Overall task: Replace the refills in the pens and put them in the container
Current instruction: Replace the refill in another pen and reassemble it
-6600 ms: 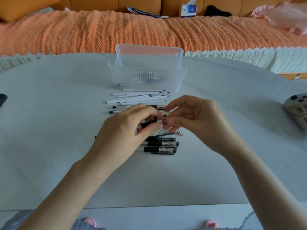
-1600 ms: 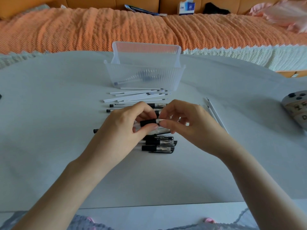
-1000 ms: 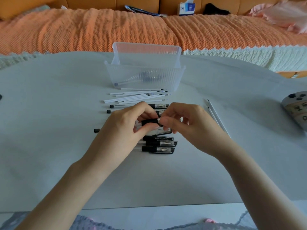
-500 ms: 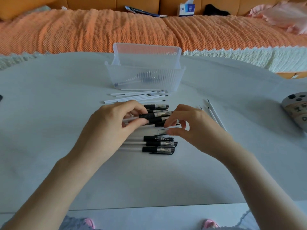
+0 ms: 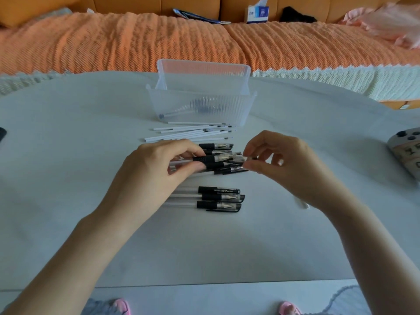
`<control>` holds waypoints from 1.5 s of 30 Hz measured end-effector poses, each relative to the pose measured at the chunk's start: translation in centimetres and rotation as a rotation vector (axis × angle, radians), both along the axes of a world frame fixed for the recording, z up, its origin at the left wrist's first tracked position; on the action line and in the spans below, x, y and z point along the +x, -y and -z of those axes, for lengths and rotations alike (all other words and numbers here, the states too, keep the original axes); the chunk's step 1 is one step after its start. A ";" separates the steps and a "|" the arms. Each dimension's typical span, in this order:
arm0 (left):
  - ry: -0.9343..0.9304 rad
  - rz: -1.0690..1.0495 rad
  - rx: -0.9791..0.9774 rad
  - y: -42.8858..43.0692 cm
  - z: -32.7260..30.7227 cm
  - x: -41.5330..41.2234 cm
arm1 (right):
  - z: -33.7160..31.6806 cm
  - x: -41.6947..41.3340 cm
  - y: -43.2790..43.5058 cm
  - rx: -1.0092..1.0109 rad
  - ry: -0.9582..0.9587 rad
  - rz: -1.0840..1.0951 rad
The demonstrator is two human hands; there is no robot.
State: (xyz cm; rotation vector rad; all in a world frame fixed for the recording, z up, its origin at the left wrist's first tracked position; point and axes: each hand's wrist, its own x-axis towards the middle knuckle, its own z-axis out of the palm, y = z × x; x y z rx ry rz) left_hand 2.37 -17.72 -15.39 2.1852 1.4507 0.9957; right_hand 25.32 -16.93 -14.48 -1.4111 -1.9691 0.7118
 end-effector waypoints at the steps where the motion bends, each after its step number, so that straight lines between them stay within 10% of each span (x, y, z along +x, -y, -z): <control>1: 0.003 0.000 0.000 0.0 0.0 0.1 | -0.1 0.0 0.0 -0.010 -0.021 -0.008; 45: 0.053 -0.040 -0.015 -0.5 0.0 1.3 | 0.9 -1.2 -0.1 -0.128 -0.133 0.051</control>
